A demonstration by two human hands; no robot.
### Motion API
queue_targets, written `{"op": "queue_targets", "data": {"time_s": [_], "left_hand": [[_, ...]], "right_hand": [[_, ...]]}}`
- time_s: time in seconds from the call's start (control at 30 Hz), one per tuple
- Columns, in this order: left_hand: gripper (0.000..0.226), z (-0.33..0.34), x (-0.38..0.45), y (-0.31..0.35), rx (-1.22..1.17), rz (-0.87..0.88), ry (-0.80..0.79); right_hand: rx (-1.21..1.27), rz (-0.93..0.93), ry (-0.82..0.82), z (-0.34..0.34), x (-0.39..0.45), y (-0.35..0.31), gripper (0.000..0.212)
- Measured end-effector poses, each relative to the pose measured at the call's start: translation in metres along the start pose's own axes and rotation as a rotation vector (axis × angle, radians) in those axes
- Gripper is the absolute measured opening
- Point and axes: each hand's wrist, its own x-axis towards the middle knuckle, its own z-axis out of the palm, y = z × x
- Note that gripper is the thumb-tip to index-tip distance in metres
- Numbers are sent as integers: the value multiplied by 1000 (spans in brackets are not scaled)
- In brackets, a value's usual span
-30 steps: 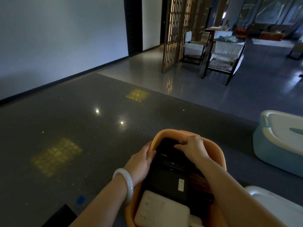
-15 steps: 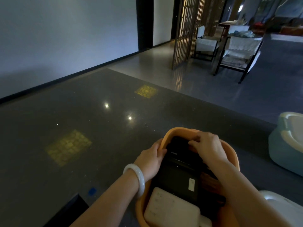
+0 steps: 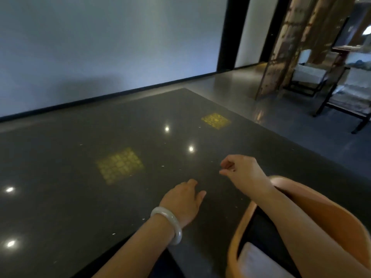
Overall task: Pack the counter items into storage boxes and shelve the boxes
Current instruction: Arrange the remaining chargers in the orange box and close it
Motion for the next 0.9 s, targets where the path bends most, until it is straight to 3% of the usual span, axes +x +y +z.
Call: {"op": "queue_targets", "data": {"time_s": [0.27, 0.6, 0.77, 0.9], "left_hand": [[37, -96, -86, -174, 272, -330, 72], [41, -198, -291, -395, 170, -781, 327], [38, -216, -389, -473, 121, -1019, 470], [41, -221, -440, -517, 100, -1205, 512]], "right_hand": [[-194, -307, -362, 121, 27, -172, 36], [-204, -763, -645, 308, -45, -456, 38], [-142, -867, -720, 383, -102, -557, 38], [-98, -832, -809, 433, -137, -607, 50]]}}
